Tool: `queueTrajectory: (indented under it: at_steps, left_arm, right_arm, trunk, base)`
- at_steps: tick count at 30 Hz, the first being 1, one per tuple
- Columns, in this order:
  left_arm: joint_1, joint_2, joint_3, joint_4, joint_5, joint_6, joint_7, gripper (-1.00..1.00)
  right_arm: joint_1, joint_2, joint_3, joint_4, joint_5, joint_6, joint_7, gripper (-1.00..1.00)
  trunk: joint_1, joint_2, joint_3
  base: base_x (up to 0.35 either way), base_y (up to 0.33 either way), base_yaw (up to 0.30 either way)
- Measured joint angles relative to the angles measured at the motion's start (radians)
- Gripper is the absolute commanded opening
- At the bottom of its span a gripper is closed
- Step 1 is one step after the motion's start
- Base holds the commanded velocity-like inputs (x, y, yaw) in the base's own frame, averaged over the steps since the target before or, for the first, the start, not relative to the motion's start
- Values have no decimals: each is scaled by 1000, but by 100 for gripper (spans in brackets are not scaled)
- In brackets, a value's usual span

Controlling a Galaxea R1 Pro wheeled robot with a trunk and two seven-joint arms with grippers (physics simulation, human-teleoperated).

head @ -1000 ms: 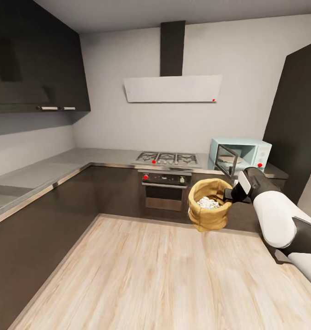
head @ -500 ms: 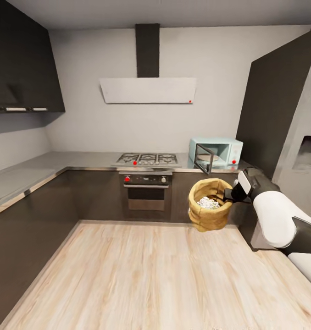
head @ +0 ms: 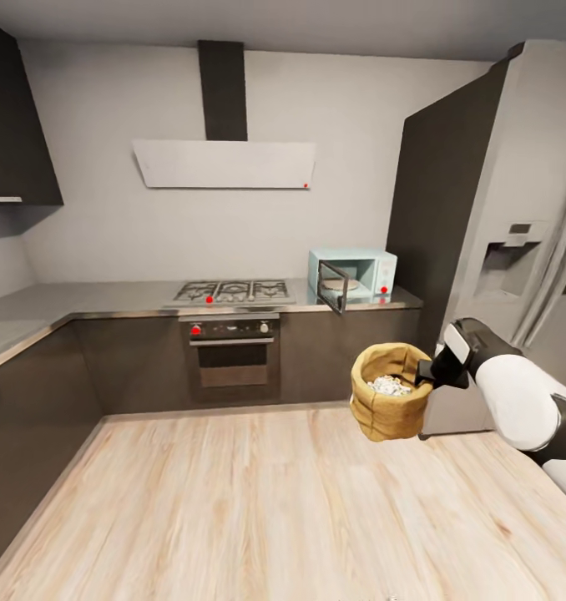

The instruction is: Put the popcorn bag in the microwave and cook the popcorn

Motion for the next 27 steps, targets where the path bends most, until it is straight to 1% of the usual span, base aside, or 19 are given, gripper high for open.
queueTrajectory:
  at_steps: [6, 11, 22, 27]
  left_arm:
    - [0, 0, 0, 0, 0, 0, 0, 100]
    - [0, 0, 0, 0, -1, 1, 0, 100]
    - [0, 0, -3, 0, 1, 2, -1, 100]
    - [0, 0, -3, 0, 1, 3, -1, 100]
  right_arm:
    - [0, -5, 0, 4, -1, 0, 1, -100]
    - [0, 0, 1, 25, 3, 0, 2, -100]
    - [0, 4, 1, 22, 1, 0, 7, -100]
    - [0, 2, 2, 23, 3, 0, 5, -100]
  trunk:
    - [0, 0, 0]
    - [0, 0, 0]
    - [-1, 0, 0]
    - [-1, 0, 0]
  base:
    - [0, 0, -283]
    - [18, 0, -58]
    - [299, 0, -1]
    - [321, 0, 0]
